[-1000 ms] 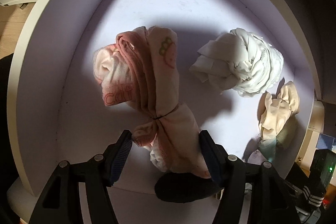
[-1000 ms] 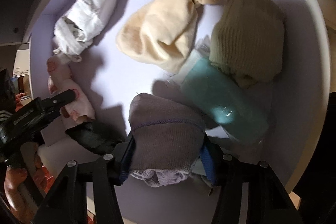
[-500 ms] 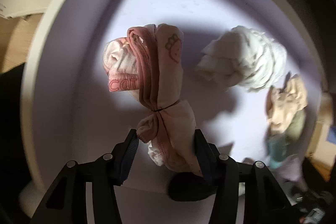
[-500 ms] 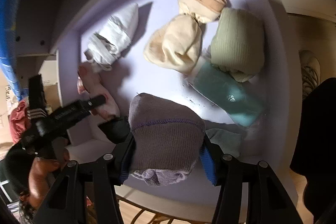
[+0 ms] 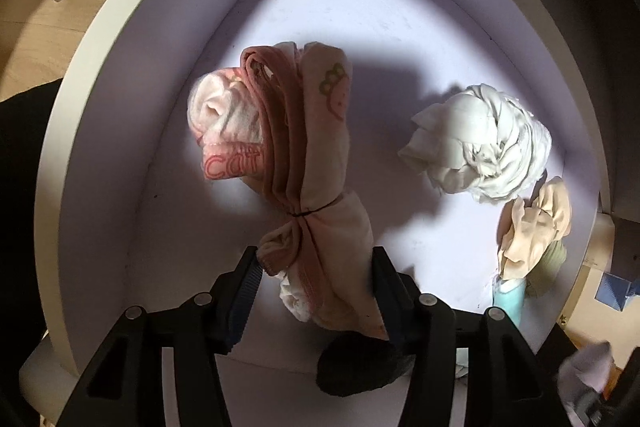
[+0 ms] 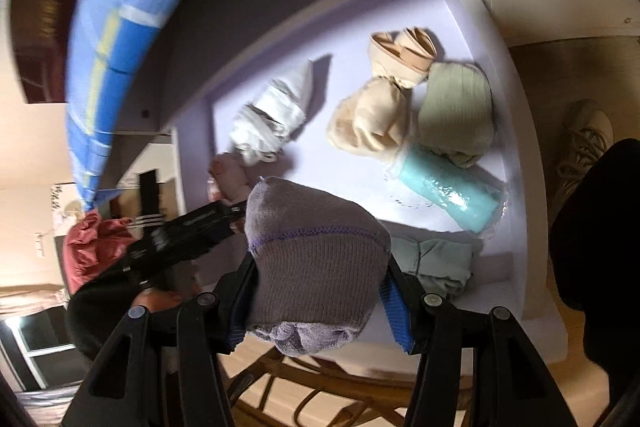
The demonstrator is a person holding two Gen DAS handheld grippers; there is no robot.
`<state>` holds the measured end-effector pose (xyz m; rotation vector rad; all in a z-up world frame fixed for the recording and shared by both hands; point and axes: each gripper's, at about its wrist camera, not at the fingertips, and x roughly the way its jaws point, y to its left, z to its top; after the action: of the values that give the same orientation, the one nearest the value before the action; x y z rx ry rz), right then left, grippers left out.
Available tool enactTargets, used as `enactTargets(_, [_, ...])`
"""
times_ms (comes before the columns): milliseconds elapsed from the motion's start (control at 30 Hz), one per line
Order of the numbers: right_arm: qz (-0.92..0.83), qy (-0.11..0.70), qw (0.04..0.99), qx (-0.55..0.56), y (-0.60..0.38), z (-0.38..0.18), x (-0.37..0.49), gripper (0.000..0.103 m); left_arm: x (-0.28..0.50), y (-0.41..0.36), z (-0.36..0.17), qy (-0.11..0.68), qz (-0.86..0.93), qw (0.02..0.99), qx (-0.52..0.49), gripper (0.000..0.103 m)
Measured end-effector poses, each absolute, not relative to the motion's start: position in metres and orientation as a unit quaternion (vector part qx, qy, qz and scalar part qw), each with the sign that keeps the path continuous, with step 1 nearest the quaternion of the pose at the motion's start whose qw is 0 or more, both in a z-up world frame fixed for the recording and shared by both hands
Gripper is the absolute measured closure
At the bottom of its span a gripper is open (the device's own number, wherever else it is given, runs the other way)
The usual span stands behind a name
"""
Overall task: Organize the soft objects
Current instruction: 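Carry the lavender socks into the gold box with the right gripper while the left holds the pink bundle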
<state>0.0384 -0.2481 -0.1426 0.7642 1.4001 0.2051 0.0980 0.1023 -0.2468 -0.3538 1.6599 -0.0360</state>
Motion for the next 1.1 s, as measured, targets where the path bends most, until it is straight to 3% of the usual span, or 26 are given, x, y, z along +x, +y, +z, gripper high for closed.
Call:
enactTargets(600, [0.154,0.54,0.764,0.317,-0.243,0.0,0.056,0.046,0.105,0.083,-0.234,0.731,-0.025,0.676,-0.093,0.05])
enactTargets(867, [0.125,0.487,0.828,0.25,-0.247,0.072,0.127,0.046,0.106,0.07,-0.237,0.731,-0.027,0.679,-0.07,0.051])
enactTargets(1100, [0.044,0.46,0.868,0.183,-0.261,0.097,0.21,0.046,0.106,0.06,-0.246,0.733,-0.029,0.677,-0.069,0.053])
